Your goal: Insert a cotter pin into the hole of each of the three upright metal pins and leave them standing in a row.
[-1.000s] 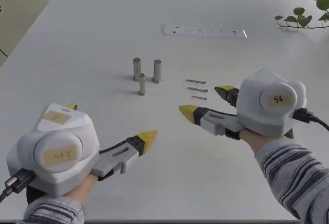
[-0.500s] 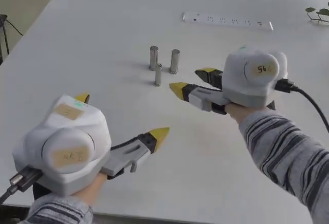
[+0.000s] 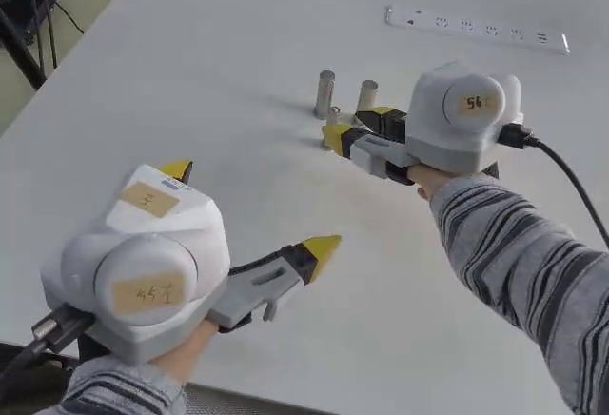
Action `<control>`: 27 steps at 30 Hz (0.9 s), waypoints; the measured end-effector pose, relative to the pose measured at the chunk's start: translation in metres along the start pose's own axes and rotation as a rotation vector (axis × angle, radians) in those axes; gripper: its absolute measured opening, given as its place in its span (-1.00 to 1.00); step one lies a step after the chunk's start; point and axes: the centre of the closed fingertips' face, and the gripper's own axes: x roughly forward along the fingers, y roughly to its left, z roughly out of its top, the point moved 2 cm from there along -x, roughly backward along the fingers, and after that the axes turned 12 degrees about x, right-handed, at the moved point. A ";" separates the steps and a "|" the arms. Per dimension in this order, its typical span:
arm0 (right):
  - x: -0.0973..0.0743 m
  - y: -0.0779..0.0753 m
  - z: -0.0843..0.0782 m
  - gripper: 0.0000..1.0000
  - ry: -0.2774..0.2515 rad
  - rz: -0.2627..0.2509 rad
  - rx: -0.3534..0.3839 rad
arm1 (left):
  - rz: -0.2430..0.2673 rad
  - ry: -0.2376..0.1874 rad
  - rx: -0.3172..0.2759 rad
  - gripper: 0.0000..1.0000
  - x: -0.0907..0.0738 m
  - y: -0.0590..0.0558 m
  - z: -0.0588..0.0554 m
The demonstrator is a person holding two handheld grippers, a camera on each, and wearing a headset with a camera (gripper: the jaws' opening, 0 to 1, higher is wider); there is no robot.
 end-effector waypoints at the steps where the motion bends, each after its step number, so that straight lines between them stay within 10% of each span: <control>1: 0.003 0.000 -0.001 -0.53 -0.001 0.002 0.007 | 0.001 0.000 -0.001 0.88 0.000 0.000 0.000; 27: 0.025 -0.006 -0.006 -0.90 0.027 -0.008 -0.018 | -0.014 0.010 -0.011 0.83 0.001 -0.002 -0.002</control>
